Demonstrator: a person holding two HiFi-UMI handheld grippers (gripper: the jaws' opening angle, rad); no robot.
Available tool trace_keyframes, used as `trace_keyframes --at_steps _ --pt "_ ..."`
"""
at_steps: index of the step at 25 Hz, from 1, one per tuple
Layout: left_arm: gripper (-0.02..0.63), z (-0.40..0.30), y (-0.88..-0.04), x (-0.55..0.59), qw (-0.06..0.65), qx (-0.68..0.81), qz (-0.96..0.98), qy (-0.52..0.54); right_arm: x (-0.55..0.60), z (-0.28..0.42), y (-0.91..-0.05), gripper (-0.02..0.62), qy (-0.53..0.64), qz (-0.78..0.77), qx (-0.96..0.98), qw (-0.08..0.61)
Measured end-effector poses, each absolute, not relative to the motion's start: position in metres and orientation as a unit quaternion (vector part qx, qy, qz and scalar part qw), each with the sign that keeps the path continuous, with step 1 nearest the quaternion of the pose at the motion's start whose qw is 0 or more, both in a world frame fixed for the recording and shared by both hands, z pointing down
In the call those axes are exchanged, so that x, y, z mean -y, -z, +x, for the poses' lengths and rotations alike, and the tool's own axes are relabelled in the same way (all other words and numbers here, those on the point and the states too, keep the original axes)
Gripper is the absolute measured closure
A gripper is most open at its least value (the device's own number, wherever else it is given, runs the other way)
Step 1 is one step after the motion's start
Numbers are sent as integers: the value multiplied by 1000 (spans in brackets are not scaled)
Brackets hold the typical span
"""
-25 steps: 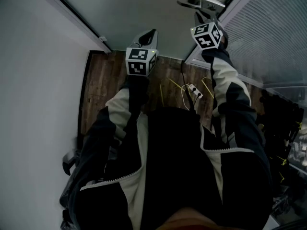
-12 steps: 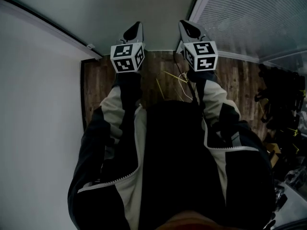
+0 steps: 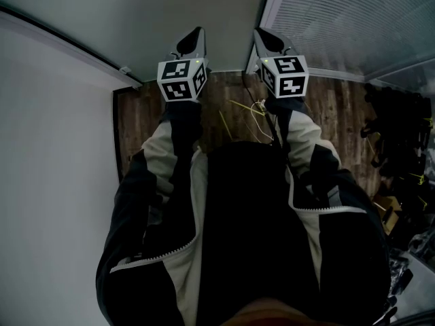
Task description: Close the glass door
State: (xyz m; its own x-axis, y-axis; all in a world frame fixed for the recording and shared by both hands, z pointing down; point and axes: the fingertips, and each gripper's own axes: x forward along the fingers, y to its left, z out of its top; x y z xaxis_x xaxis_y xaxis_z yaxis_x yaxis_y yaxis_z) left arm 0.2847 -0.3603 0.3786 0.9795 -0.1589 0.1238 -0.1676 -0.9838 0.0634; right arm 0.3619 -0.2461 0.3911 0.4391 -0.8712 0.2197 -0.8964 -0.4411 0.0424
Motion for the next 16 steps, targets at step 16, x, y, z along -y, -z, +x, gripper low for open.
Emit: trace_keyframes --at_steps 16 --pt "601 299 -380 344 45 89 993 -63 236 372 -390 594 -80 834 541 81"
